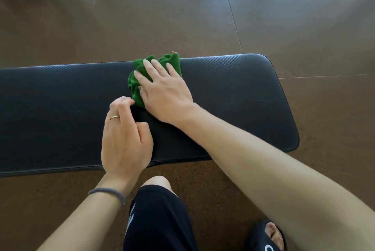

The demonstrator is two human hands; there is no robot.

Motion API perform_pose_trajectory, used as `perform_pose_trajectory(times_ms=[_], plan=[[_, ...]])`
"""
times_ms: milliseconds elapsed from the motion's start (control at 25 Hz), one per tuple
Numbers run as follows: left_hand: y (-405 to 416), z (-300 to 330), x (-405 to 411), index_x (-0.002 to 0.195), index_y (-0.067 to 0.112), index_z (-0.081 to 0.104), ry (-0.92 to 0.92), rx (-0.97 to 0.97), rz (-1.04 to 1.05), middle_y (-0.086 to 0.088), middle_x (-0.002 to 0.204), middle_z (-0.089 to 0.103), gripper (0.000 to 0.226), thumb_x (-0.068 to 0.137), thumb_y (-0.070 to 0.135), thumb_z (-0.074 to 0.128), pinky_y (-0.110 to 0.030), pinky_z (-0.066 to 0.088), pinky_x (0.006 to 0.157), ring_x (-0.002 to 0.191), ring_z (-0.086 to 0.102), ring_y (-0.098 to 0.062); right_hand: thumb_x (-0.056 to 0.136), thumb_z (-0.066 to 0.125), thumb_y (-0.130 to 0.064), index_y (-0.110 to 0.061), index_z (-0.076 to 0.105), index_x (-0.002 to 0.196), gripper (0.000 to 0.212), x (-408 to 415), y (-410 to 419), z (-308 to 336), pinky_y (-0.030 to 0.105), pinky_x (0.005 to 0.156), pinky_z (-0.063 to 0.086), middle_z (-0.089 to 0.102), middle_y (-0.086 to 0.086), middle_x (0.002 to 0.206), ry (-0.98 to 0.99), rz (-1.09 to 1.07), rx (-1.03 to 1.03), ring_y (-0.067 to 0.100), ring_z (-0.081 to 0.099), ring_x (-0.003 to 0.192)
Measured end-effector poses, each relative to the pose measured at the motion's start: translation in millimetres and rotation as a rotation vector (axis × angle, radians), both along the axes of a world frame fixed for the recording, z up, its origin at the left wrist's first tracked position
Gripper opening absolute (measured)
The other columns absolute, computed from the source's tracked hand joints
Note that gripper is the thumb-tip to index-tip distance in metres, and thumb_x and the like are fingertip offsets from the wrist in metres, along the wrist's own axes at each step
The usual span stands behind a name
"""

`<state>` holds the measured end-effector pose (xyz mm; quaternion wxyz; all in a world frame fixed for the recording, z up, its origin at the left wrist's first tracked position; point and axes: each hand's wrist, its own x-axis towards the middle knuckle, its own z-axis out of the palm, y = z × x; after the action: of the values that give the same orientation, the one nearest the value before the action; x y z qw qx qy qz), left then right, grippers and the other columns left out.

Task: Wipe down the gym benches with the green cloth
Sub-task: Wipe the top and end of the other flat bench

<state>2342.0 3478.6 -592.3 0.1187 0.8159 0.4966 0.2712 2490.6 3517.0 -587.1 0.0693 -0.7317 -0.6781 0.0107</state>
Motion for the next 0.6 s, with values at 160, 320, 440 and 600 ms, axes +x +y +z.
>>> perform_pose_trajectory(times_ms=[160,320,440,600], plan=[[1,-2,-1,0.127,0.005,0.047,0.032,-0.015,0.025,-0.016,0.14,0.05,0.041,0.089,0.012,0.034,-0.054,0.047,0.101,0.125,0.052,-0.038,0.104,0.032,-0.037,-0.031,0.049,0.15,0.049,53,8,4,0.042,0.12,0.025,0.047,0.007,0.155,0.045,-0.078,0.021,0.03,0.039,0.145],[2,-1,-1,0.123,0.007,0.05,0.056,-0.026,0.023,-0.014,0.141,0.052,0.04,0.09,0.018,0.032,-0.052,0.048,0.103,0.128,0.052,-0.035,0.107,0.031,-0.033,-0.021,0.053,0.144,0.045,172,-50,2,0.045,0.114,0.03,0.053,0.018,0.144,0.004,-0.483,-0.011,0.039,0.044,0.134],[1,-1,-1,0.122,0.009,0.052,0.069,-0.024,0.013,-0.013,0.139,0.054,0.04,0.091,0.024,0.032,-0.052,0.049,0.105,0.127,0.053,-0.033,0.109,0.025,-0.035,-0.02,0.032,0.16,0.054,177,-78,5,0.049,0.126,0.016,0.026,0.022,0.165,0.062,-0.714,-0.061,0.04,0.021,0.153],[1,0,0,0.121,0.009,0.052,0.075,-0.031,0.0,-0.013,0.138,0.054,0.039,0.091,0.023,0.031,-0.052,0.046,0.108,0.129,0.051,-0.032,0.104,0.025,-0.034,-0.017,0.038,0.159,0.059,39,-105,5,0.056,0.126,0.019,0.025,0.024,0.167,0.034,-0.495,0.021,0.041,0.022,0.155]])
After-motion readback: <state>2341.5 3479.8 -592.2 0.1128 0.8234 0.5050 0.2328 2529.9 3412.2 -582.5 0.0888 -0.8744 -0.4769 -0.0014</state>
